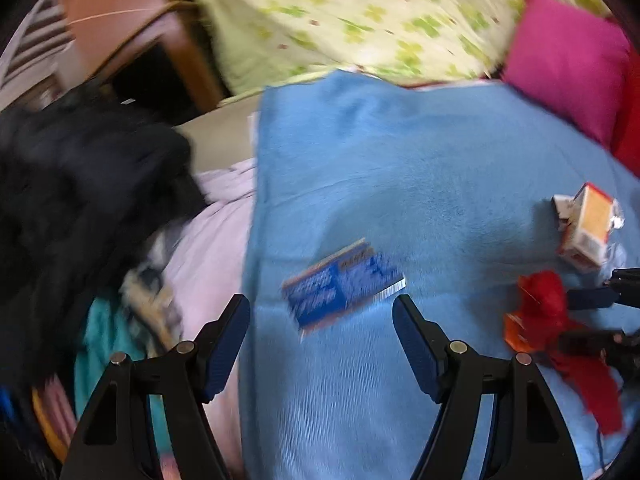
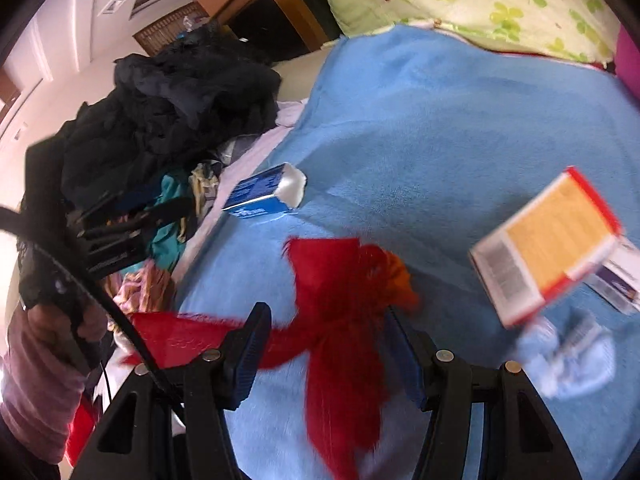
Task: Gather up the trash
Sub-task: 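Grasp the blue card box with the left gripper while the right grasps the red ribbon bag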
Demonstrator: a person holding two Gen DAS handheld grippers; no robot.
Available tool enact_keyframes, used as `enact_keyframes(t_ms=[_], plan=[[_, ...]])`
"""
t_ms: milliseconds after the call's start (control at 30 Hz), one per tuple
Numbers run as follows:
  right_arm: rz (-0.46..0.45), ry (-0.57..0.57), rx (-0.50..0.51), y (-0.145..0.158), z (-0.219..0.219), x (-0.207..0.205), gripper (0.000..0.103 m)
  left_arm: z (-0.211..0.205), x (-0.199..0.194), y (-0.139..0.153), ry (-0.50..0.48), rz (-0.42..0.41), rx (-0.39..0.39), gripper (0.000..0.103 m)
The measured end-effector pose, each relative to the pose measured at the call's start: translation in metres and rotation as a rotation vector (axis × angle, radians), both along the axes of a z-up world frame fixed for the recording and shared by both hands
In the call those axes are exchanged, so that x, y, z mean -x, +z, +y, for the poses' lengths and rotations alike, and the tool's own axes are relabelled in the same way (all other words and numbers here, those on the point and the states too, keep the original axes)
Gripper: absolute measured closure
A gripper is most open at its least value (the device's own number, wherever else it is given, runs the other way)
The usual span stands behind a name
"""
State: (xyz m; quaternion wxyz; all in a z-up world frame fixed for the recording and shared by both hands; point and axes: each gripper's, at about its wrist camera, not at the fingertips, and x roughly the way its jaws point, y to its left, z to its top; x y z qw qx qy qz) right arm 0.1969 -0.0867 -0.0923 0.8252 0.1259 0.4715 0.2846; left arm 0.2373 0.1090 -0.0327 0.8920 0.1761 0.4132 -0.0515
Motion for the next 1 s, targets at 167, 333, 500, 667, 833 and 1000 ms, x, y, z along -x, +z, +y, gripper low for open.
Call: enact_keyframes(t_ms=[167,333,500,667,833,1000], plan=[[0.046,0.027,0.039,-0.025,0.015,-0.010,0.046,0.001,-0.056,-0.024,-0.108,0.093,0.075,0.029],[0.048,0.048,0.064,-0.035,0.019,-0.013,0.059,0.013,-0.078,-0.050,-0.179,0.269,0.242,0.029],[0.069,0.048,0.034,-0.038,0.018,-0.016,0.060,0.011,-0.051,-0.057,-0.240,0.308,0.272,0.029],[0.075,0.037,0.024,-0.037,0.016,-0.014,0.063,0.005,-0.014,-0.047,-0.248,0.264,0.229,0.029],[0.069,0.042,0.035,-0.033,0.014,-0.008,0.064,0.005,0.019,-0.029,-0.276,0.216,0.183,0.024],[0.064,0.060,0.059,-0.032,0.018,-0.003,0.064,0.000,0.024,-0.038,-0.269,0.194,0.057,0.024]])
